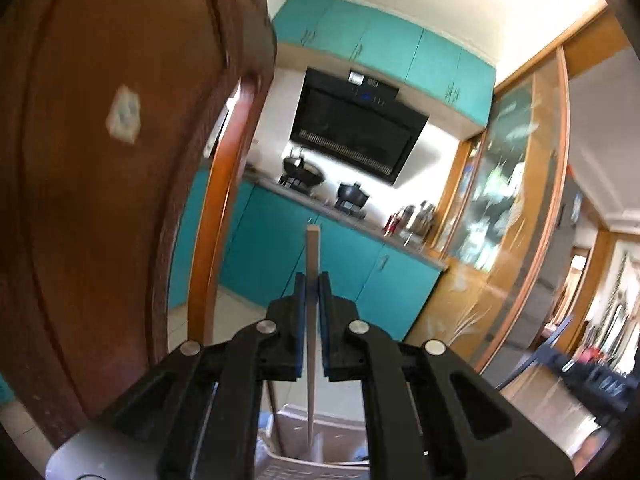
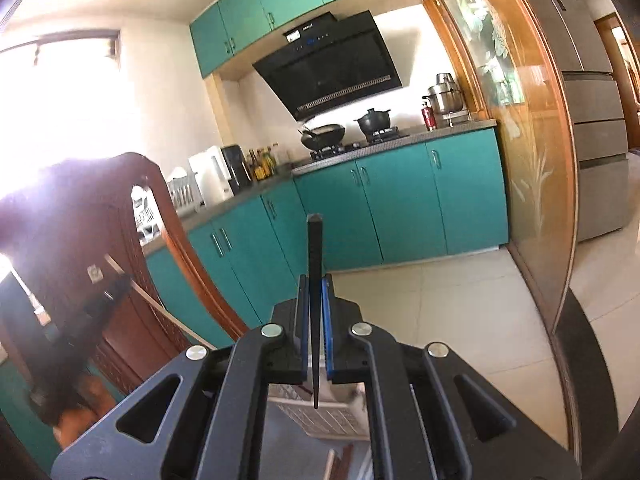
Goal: Organize utensils
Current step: 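Raise both chopsticks above the white holder and open both grippers to drop them in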
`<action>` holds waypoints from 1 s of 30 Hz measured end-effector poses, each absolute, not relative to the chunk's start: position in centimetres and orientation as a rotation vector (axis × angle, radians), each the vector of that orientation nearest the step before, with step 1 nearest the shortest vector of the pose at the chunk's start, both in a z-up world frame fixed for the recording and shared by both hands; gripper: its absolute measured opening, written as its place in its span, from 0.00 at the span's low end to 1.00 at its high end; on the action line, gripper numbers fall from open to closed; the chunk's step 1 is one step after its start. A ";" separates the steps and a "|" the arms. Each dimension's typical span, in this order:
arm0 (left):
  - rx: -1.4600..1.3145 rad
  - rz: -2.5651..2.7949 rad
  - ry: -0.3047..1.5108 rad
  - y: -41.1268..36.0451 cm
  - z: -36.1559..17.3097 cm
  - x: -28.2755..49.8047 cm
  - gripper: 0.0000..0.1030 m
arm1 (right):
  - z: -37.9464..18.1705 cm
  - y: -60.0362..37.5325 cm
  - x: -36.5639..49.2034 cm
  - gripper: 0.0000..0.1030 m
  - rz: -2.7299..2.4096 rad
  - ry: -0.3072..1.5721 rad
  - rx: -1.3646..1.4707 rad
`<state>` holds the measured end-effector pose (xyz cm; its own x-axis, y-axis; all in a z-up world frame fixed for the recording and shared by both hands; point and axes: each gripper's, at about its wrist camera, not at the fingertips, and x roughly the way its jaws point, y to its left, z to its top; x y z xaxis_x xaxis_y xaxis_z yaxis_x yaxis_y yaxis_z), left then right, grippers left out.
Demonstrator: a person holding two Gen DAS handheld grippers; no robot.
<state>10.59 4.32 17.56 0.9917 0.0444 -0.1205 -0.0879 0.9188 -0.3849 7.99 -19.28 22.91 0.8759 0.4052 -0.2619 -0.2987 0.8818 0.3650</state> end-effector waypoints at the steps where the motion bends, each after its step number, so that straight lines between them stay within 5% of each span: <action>1: -0.384 0.082 0.123 4.0 17.0 11.2 0.07 | 22.6 -18.9 8.4 0.06 0.369 0.336 0.319; 16: -0.269 0.091 0.242 2.2 13.2 12.7 0.07 | 17.6 -15.0 11.6 0.06 0.296 0.404 0.197; 23: -0.220 0.089 0.213 2.1 13.0 10.5 0.28 | 16.4 -14.3 10.4 0.15 0.266 0.411 0.131; 30: -0.193 0.089 0.109 2.8 12.6 6.2 0.33 | 17.6 -16.4 5.4 0.22 0.347 0.303 0.140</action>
<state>6.17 2.82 12.58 0.9902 0.0773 -0.1166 -0.0982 0.9775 -0.1864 5.44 -16.35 17.61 0.8960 0.3542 -0.2677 -0.3125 0.9314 0.1864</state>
